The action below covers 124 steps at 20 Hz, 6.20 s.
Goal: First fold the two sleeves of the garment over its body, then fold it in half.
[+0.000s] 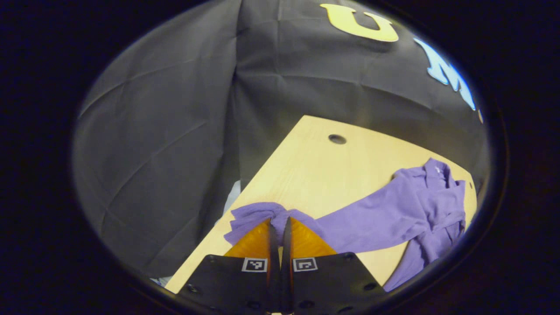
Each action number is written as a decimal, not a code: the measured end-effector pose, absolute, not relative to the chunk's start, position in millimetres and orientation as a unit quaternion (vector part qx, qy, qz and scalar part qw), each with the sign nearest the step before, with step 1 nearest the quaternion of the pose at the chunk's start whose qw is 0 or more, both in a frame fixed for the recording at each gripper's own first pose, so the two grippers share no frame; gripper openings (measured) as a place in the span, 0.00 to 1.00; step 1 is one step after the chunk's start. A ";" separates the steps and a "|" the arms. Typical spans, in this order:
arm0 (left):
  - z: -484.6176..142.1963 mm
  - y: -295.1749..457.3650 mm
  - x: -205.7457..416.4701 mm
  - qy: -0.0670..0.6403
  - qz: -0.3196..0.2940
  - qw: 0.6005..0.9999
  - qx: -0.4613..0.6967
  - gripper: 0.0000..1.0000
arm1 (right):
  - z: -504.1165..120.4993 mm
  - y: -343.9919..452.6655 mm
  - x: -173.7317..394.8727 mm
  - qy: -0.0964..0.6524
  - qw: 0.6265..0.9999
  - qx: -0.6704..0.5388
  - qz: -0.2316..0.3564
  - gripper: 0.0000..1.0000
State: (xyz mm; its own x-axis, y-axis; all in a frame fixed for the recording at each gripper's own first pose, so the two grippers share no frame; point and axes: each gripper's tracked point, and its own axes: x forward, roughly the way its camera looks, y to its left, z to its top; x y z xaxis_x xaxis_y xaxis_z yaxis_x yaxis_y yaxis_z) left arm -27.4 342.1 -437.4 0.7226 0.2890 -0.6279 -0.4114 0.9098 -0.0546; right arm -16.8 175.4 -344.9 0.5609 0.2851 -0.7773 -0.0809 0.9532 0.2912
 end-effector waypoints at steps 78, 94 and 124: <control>-382.8 -117.2 75.5 0.362 -0.125 0.924 -0.012 0.99 | -444.2 -19.3 -189.1 0.606 0.794 0.000 0.050 0.69; -419.3 -8.5 -128.8 0.458 -0.057 0.887 -0.005 1.00 | -445.2 -15.1 -189.7 0.633 0.772 -0.038 0.033 0.70; -491.5 20.7 -194.5 0.610 -0.038 0.791 0.005 0.84 | -447.7 -12.9 -179.5 0.679 0.733 -0.048 0.009 0.60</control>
State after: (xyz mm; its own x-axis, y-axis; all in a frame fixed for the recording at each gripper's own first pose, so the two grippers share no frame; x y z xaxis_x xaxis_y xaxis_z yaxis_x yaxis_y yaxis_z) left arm -194.5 20.7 -491.5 0.2525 -0.0542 -0.9661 0.0673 0.9970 -0.0384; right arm -179.5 -12.9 -447.7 0.0786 -0.0516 -0.9956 -0.0784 0.9952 -0.0578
